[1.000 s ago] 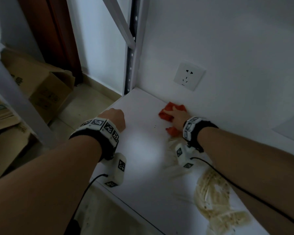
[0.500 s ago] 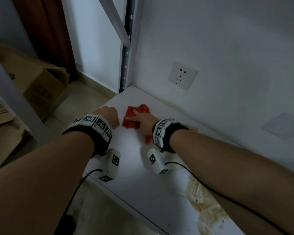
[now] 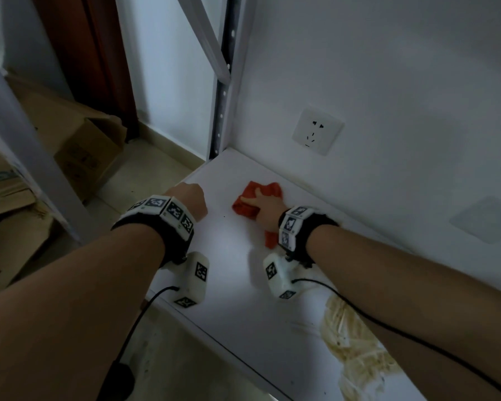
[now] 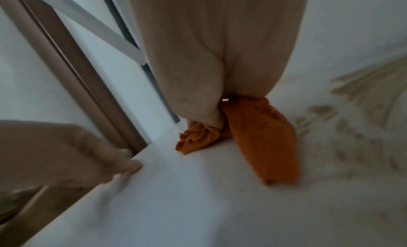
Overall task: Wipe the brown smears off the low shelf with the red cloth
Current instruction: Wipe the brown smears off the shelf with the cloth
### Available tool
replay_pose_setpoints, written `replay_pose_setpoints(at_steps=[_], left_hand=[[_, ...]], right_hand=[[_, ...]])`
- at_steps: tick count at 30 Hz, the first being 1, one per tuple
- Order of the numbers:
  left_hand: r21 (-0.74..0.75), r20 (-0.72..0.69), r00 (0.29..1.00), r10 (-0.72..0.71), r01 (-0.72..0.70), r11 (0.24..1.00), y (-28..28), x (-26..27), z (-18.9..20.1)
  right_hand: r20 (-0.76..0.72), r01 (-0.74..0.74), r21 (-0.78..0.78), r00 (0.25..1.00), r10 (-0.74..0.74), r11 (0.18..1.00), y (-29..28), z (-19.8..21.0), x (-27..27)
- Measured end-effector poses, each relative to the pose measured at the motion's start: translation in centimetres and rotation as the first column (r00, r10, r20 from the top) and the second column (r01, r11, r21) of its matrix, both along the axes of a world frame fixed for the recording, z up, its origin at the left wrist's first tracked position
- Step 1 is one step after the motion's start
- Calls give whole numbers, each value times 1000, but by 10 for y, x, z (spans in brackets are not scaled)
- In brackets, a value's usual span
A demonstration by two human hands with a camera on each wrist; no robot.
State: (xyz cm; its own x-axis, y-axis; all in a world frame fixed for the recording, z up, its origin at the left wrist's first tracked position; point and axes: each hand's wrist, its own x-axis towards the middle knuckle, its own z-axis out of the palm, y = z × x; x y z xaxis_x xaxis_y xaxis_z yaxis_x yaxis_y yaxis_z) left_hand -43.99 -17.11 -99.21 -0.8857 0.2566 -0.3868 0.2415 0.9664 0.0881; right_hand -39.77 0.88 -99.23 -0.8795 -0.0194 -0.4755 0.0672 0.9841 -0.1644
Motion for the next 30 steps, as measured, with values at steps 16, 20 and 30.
replay_pose_setpoints(at_steps=[16,20,30], left_hand=[[10,-43,998,-36,37,999,-7,19,17],[-49,-67,993,-93,90,995,-6,21,18],[-5,-65,997,-38,38,999,-5,19,8]], right_hand=[[-164,178,-530,937,-307,829,-4,54,14],[-232,253,-314,914,-332,915,17,47,4],[-202,6,-57,979,-17,998,9,1,4]])
